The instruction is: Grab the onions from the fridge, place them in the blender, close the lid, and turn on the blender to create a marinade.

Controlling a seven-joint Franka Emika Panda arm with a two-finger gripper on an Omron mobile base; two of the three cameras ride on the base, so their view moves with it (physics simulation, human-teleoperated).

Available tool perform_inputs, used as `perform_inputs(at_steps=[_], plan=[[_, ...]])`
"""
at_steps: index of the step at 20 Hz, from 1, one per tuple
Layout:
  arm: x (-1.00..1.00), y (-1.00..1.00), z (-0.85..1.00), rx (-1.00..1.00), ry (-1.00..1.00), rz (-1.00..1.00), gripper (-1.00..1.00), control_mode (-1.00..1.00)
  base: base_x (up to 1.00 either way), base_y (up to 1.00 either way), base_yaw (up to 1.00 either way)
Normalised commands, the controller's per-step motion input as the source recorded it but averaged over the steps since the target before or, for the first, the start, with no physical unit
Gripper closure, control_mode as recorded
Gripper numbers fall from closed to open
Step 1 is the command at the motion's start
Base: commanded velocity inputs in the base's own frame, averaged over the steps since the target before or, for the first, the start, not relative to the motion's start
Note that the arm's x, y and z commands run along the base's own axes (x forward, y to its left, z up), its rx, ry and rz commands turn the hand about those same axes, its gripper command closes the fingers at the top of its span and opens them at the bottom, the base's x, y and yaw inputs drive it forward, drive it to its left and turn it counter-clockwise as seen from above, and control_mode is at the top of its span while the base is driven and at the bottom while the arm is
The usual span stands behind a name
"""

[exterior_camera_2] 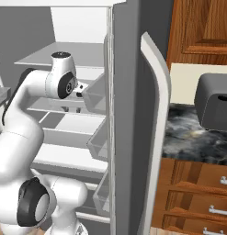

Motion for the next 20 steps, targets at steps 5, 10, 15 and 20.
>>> perform_inputs(at_steps=[5, 10, 15, 20], plan=[[-0.24, 0.01, -0.24, -0.03, 0.00, 0.00, -1.00, -1.00, 0.00, 0.00, 0.00], [-0.80, -0.91, -0.20, 0.02, -0.20, -0.26, -1.00, -1.00, 0.00, 0.00, 0.00], [-0.10, -1.00, 0.00, 0.01, 0.00, -0.37, -1.00, -1.00, 0.00, 0.00, 0.00], [-0.01, -0.58, 0.01, 0.00, 0.00, -0.28, -1.00, -1.00, 0.00, 0.00, 0.00]])
